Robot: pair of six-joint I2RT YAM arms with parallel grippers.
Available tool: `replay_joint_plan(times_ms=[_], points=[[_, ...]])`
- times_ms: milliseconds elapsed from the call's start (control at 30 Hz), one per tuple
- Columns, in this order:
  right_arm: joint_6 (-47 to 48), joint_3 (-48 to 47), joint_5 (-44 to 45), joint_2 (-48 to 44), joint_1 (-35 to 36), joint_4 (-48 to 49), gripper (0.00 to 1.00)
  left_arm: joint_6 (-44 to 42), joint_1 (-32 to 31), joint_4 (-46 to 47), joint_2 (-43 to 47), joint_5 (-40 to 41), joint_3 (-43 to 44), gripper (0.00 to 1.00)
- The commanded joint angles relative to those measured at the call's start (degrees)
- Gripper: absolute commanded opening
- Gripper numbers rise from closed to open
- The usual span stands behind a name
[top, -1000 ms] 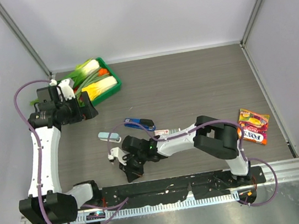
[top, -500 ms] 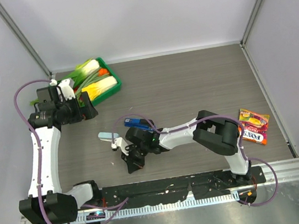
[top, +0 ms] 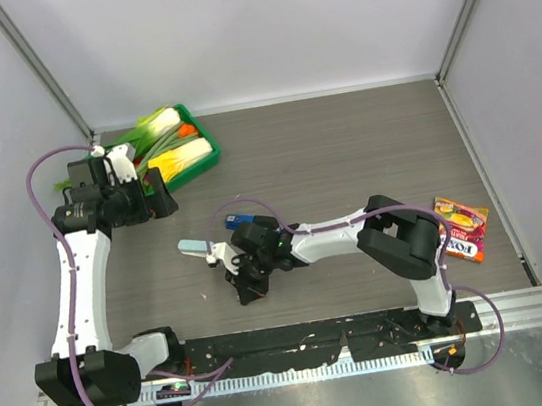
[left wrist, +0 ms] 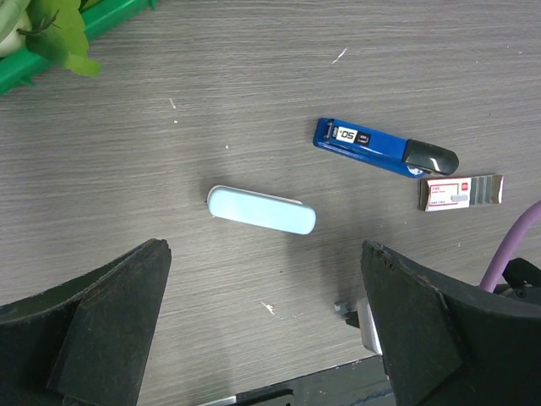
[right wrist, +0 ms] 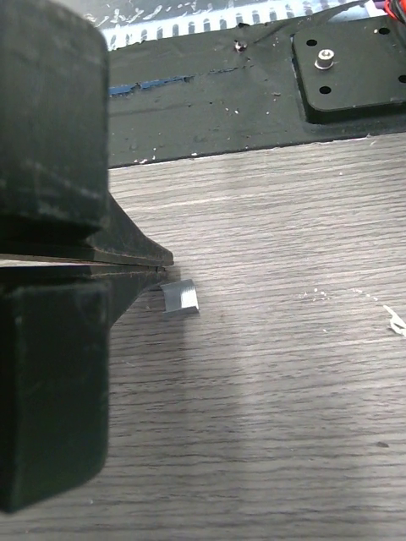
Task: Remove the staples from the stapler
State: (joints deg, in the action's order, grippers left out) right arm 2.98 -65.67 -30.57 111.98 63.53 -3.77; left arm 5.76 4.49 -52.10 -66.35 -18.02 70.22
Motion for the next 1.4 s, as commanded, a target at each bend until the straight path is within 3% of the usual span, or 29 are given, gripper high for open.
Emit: replay_joint_plan(times_ms=[0, 133, 200, 233, 300, 333, 533, 700, 1000, 1367], points=[[2.2, -3.32, 1.65, -6.06, 0.11, -4.31, 0.02, -0.14, 0.17, 1.82, 1.83, -0.96, 0.18, 1.0], [2.38, -3.06, 4.11, -10.54, -0.07, -4.75, 0.04, 0.22, 0.17, 2.0, 1.84, -1.31, 0.36, 1.0], [2.12, -3.24, 4.38, -12.04, -1.29, -5.02, 0.11, 0.57, 0.25, 2.35, 1.92, -1.4, 0.18, 1.0], [1.85, -3.24, 4.72, -13.27, -1.91, -5.02, 0.24, 0.57, 0.25, 2.35, 2.01, -1.4, 0.1, 1.0], [1.24, -2.89, 5.86, -14.77, -4.36, -4.32, 0.4, 0.83, 0.17, 2.44, 2.01, -1.49, 0.18, 1.0], [0.71, -2.54, 8.48, -15.3, -5.16, -3.88, 0.88, 0.83, 0.17, 2.44, 2.01, -1.49, 0.18, 1.0], [4.56, -3.76, 23.08, -16.72, -12.97, -3.61, 0.89, 1.45, 0.25, 2.26, 0.96, -0.79, 1.5, 1.0], [10.98, -9.46, 28.1, -11.54, -15.28, -7.82, 0.89, 2.59, 0.17, 2.26, 0.52, -2.54, 1.5, 1.0], [17.31, -19.31, 24.33, -4.41, -16.15, -18.18, 0.89, 1.98, 0.17, 2.35, 2.18, -3.95, -2.27, 1.0], [19.6, -21.34, 24.93, 0.25, -14.22, -22.33, 0.89, 0.57, 0.25, 1.82, 3.15, -4.74, -2.1, 1.0]])
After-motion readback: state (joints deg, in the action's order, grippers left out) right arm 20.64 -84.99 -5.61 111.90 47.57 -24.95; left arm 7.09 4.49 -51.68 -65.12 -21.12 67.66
